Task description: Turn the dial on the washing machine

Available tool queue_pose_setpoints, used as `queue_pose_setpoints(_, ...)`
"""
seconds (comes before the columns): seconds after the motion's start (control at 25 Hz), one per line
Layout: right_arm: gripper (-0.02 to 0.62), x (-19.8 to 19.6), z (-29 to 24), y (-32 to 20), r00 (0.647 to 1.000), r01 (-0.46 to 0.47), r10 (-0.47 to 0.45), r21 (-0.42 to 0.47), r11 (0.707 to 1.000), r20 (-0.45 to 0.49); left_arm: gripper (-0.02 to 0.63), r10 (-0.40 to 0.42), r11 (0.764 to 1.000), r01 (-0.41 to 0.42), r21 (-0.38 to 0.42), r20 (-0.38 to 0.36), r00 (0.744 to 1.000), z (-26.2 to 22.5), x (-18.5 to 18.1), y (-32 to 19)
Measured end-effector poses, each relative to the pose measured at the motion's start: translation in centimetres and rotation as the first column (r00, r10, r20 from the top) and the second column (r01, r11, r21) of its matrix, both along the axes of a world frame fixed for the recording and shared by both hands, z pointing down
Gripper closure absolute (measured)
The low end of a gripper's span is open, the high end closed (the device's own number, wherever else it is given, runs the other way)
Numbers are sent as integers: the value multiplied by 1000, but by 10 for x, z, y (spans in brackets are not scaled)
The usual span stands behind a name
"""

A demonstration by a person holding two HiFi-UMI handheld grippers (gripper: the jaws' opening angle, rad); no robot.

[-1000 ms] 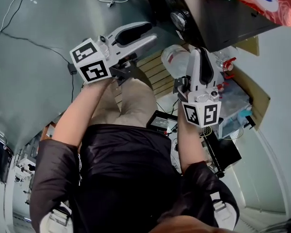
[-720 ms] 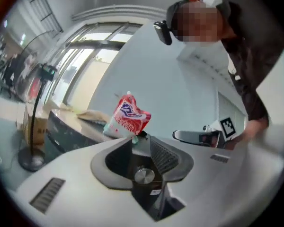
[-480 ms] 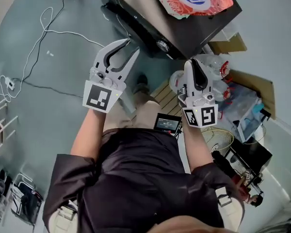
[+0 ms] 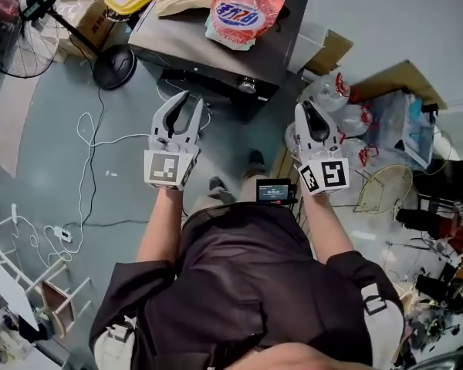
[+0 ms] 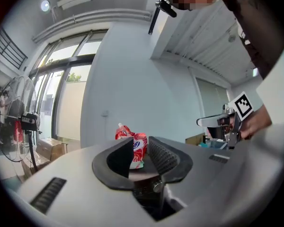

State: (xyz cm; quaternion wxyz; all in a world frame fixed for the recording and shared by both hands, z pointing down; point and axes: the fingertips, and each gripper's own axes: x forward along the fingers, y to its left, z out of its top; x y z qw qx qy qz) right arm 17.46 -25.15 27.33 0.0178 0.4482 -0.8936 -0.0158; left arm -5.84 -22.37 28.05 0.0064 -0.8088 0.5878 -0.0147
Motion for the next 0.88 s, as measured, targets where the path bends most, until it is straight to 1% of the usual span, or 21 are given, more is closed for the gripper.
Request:
queue_pose_setpoints(0.12,546,13,-9,27,998,-70,70,1,998,-2,532,64,998,-64,19,-2,998,-9,4,16)
queue_pose_setpoints(0.2,546,21,-13,43,995,-100,100,3,995,-5,553,85,996,-85,16,-5,996,-9,5,25)
queue_pose_setpoints(0.24,546,24,-15,51,994,-107,107,7,994,-6,573,97,995,-97,12,-4,995,-9,7,29)
queue_pose_setpoints(0.36,546,30,-28,76,994,-109,108,44,993,12,605,157,988,-157,13,-7,988,-12,17,40)
queue_pose_setpoints(0.48,546,39,-32,102,995,-104,103,58,993,20,611,200,980,-200,18,-10,980,-18,31,58)
queue_pose_setpoints(0.52,557,43,-32,112,995,-98,97,57,993,30,611,210,978,-210,16,-8,978,-20,36,66)
queue_pose_setpoints(0.56,590,46,-33,121,995,-93,91,60,994,43,611,221,975,-221,13,-7,975,-23,40,74)
queue_pose_setpoints(0.72,594,64,-36,165,992,-116,112,81,990,52,611,236,972,-236,-1,-22,972,-27,53,113)
queue_pose_setpoints(0.88,594,83,-30,225,985,-159,155,49,986,74,611,236,971,-238,-27,-60,970,-28,64,173)
